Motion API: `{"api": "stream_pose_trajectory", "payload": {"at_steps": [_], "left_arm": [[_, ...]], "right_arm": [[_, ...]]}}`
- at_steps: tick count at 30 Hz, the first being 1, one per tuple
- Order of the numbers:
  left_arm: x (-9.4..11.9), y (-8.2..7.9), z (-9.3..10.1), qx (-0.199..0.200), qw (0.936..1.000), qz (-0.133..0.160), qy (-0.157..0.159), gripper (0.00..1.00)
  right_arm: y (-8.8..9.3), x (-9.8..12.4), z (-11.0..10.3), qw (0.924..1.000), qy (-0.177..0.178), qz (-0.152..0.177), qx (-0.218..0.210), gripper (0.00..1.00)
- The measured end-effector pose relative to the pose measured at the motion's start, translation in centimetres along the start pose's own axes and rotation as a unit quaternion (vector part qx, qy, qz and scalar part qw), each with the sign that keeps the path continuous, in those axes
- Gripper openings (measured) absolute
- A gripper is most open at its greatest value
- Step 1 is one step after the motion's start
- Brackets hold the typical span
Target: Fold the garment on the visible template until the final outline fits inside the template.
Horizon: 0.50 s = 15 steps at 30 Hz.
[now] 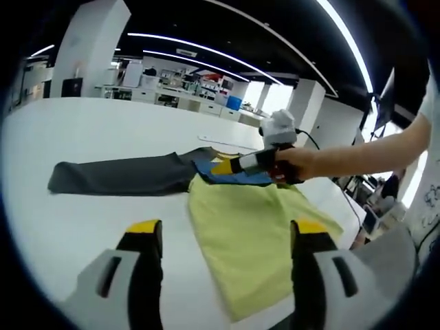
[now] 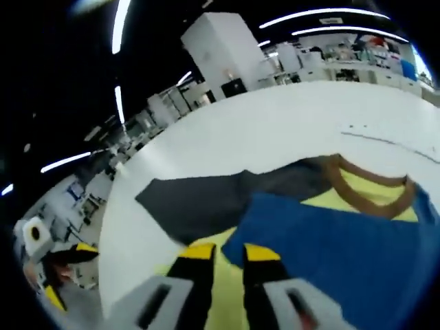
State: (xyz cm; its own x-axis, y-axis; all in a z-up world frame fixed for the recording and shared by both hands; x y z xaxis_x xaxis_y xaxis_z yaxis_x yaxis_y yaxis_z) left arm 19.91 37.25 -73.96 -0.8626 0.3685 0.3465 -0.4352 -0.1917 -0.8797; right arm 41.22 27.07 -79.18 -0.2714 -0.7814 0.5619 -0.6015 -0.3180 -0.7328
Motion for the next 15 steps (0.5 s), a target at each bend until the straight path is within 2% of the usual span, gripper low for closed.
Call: {"api": "stream_pose_trajectory", "payload": {"at_steps": [5,11,15], "left_arm": [[-0.2,0.1,0.1,-0.003,1.0000,-0.004,0.007,0.73],[-0.4,-0.1,0.3,-0.004,0.9999,-0.006,0.011,0.74],[-0.4,-0.2,0.2,-0.008,0.9999,-0.008,0.012,0.74]], "right_arm": [[0.1,1.1,-0.1,0.9999,-0.006,0.011,0.002,0.32],[0.1,1.3,-0.1,0.9993,-0.011,0.023,0.029,0.64],[0.5,2.0,-0.5,0.9986,-0.016,0.025,0.043,0.79]]}}
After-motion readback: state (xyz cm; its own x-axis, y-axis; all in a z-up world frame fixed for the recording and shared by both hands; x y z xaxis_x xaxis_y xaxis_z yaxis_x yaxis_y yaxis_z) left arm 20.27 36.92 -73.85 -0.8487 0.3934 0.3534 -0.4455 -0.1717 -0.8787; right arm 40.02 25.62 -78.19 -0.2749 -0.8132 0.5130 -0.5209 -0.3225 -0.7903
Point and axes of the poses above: the point that each gripper's makers call its tool centre point, and the gripper's own axes: x roughly backward along the fingers, z roughly to its right, y roughly out of its underside, the point moved 5 cm from there along x, roughly backward along the fingers, and after that the axes turned 1 degree about z, right-handed, at the moved point
